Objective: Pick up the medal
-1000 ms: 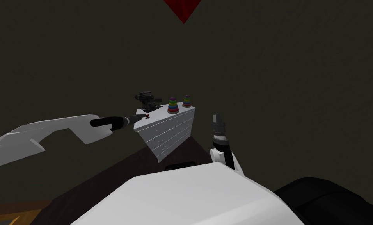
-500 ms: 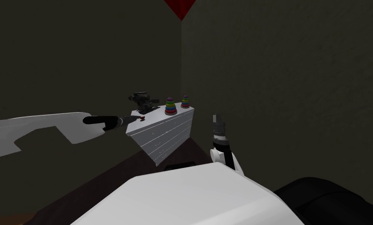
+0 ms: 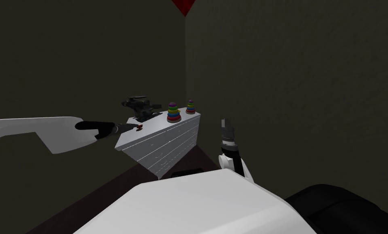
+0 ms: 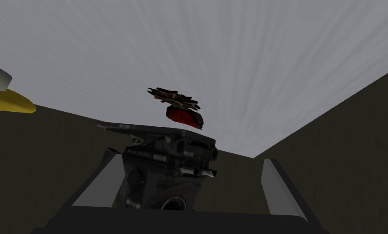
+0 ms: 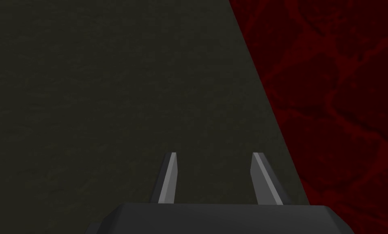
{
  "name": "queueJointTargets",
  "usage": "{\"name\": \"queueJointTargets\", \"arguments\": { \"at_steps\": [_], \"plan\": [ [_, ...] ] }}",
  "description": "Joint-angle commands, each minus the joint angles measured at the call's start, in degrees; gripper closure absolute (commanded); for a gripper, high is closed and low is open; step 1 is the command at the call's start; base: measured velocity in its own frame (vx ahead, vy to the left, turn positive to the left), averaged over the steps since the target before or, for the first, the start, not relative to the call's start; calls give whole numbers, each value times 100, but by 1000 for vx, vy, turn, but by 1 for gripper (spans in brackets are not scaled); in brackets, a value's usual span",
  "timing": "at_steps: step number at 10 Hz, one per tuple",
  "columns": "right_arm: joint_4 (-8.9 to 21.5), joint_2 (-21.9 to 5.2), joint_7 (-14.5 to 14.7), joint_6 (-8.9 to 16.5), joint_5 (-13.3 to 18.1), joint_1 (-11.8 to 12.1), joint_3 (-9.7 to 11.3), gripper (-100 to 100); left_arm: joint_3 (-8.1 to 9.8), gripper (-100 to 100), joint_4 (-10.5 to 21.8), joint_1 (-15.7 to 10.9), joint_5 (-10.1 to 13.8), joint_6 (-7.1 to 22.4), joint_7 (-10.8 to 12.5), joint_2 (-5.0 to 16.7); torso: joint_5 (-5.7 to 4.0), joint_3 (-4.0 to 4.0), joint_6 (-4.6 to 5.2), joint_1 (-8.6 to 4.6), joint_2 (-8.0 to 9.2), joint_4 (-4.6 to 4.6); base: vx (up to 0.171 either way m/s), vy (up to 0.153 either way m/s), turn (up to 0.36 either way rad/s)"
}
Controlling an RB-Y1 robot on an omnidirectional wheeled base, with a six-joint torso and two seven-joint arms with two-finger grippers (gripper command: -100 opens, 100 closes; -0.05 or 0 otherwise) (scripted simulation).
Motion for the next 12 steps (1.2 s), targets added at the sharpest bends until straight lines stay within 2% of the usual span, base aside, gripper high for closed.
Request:
{"name": "queueJointTargets", "arguments": {
  "at_steps": [1,2,3,5,6,7,8,9,10,11,12],
  "plan": [
    [0,0,0,0,0,0,0,0,-107,-100,54,-15,198,185,-212,66,0,0,0,0,0,0,97,-43,-39],
    [0,0,0,0,0,0,0,0,-173,-100,65,45,330,247,-270,189,1,5,0,3,8,3,145,-49,-58],
    [0,0,0,0,0,0,0,0,-173,-100,65,45,330,247,-270,189,1,0,0,4,-2,1,111,-43,-12],
    [0,0,0,0,0,0,0,0,-325,-100,79,212,636,373,-408,451,0,11,-1,0,17,5,112,-67,-50],
    [0,0,0,0,0,0,0,0,-359,-100,79,255,702,395,-437,503,-2,3,-1,-8,2,2,174,-68,-40],
    [0,0,0,0,0,0,0,0,-332,-100,121,219,645,345,-434,420,-2,-4,0,-6,-9,-1,72,-26,0],
    [0,0,0,0,0,0,0,0,-334,0,122,221,661,366,-459,424,1,8,-1,7,15,3,13,-6,0],
    [0,0,0,0,0,-1,0,0,-338,-100,281,265,558,337,-474,264,3,22,-2,16,37,9,10,9,-83],
    [0,0,0,0,0,-2,0,0,-340,-100,377,291,497,322,-484,168,6,27,0,24,45,11,6,21,-101],
    [1,-1,0,0,0,-2,0,0,-342,-100,319,277,552,319,-478,243,8,29,-1,30,49,12,2,11,-19],
    [1,-1,0,0,0,-1,-1,0,-342,100,334,279,548,314,-488,232,6,32,-3,27,53,14,0,0,0]
  ]
}}
